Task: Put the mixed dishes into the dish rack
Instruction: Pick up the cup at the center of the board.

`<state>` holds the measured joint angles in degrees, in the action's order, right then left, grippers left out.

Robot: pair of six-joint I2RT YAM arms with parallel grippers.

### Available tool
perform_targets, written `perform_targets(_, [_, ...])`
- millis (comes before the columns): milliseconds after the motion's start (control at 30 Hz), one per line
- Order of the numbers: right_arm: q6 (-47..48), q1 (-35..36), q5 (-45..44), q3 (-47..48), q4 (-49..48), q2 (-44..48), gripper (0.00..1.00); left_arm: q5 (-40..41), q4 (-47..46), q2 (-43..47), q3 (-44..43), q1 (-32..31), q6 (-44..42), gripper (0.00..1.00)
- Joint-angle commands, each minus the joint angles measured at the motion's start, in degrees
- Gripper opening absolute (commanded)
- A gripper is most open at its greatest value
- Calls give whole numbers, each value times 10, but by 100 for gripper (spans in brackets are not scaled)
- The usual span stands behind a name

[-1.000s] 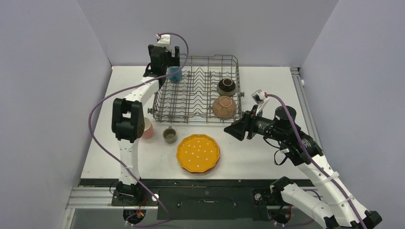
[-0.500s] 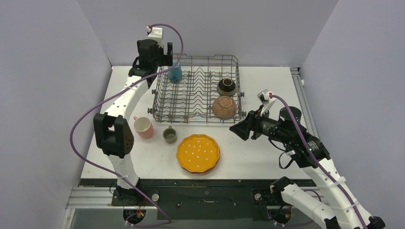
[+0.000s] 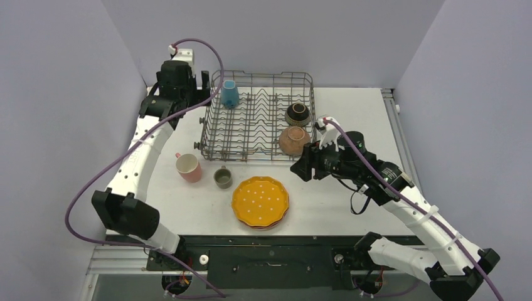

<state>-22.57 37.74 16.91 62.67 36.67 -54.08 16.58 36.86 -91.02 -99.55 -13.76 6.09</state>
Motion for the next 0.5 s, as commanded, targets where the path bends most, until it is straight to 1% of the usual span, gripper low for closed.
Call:
perform_targets(0, [17, 44, -74, 41, 5, -44, 51, 29, 88, 64, 63, 6, 43, 96])
perform_targets(100, [17, 64, -97, 59, 5, -75, 51, 36, 97, 109, 118, 14, 64, 97])
perform_targets(167, [17, 75, -103, 65, 3, -89, 51, 38, 110, 130, 141, 23, 72, 99])
perform_targets(233, [17, 84, -105, 68, 0, -100, 51, 29, 116, 148, 168, 32, 77, 95])
perform_targets(300, [15, 93, -107, 69, -3, -110, 51, 23, 118, 167, 197, 41, 83, 87])
perform_targets(367, [12, 101, -108, 70, -6, -120, 51, 18, 119, 182, 226, 50, 87, 85])
perform_targets(467, [9, 112, -109, 70, -10, -131, 51, 19, 120, 196, 269, 63, 95, 83])
